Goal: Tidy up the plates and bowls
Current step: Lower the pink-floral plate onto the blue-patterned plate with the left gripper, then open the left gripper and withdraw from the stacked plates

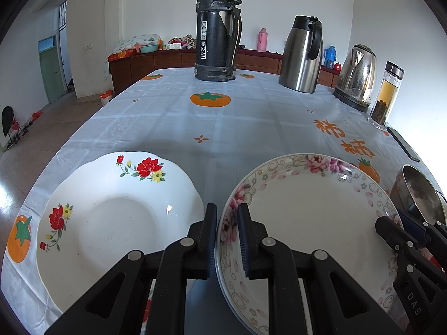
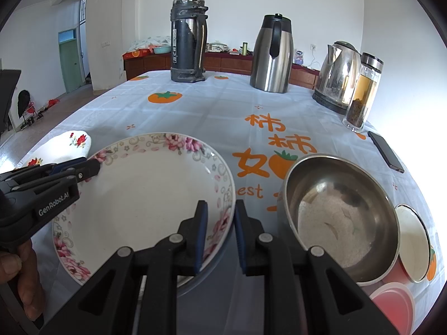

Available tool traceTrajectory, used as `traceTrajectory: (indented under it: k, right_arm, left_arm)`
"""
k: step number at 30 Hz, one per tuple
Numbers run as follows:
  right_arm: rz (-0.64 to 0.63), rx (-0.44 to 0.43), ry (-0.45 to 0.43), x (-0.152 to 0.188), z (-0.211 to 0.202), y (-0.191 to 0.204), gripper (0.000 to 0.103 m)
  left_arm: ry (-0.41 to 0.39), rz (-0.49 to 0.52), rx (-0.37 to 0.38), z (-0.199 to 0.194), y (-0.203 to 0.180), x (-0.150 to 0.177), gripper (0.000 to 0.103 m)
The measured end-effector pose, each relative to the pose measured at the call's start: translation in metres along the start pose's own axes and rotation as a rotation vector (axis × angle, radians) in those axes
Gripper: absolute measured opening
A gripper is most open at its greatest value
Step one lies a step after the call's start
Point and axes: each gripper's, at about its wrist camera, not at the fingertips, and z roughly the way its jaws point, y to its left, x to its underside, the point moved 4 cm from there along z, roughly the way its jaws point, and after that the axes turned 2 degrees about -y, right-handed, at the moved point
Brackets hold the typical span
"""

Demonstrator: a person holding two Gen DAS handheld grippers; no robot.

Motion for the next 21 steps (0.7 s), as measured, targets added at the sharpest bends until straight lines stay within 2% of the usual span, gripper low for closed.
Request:
traceTrajectory:
  k: [21]
  right_arm:
    - [0.003, -0.002, 0.000, 0.0004, 0.0006, -0.0007, 0.019]
  left_arm:
    - [0.001, 0.001, 0.009, 0.0001, 0.0005, 0.0009, 0.020]
